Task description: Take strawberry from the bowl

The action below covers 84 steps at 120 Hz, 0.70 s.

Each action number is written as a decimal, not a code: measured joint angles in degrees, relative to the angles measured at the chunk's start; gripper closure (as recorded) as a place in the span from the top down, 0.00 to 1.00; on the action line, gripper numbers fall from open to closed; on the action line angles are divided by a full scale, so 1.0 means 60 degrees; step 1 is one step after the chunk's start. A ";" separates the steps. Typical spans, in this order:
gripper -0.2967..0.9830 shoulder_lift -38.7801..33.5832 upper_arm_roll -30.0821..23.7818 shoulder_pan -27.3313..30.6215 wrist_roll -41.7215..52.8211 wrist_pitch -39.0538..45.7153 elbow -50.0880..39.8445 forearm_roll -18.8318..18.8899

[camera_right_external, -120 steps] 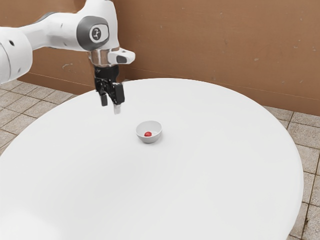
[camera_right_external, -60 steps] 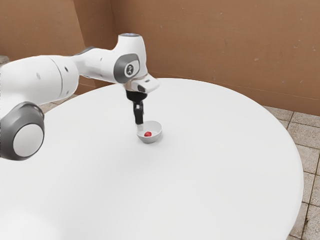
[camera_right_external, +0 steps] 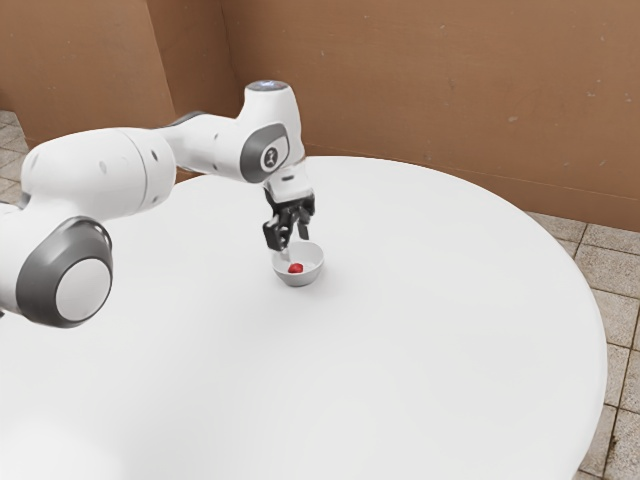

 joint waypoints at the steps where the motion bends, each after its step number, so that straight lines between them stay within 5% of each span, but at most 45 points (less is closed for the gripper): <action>1: 0.58 0.0003 0.0000 0.0000 0.0078 0.0012 0.0000 0.0000; 29: 0.48 0.0249 0.0001 0.0181 0.1991 0.0409 0.0017 0.0000; 84: 0.47 0.1194 -0.0057 0.0478 0.4425 0.1267 0.0669 -0.0084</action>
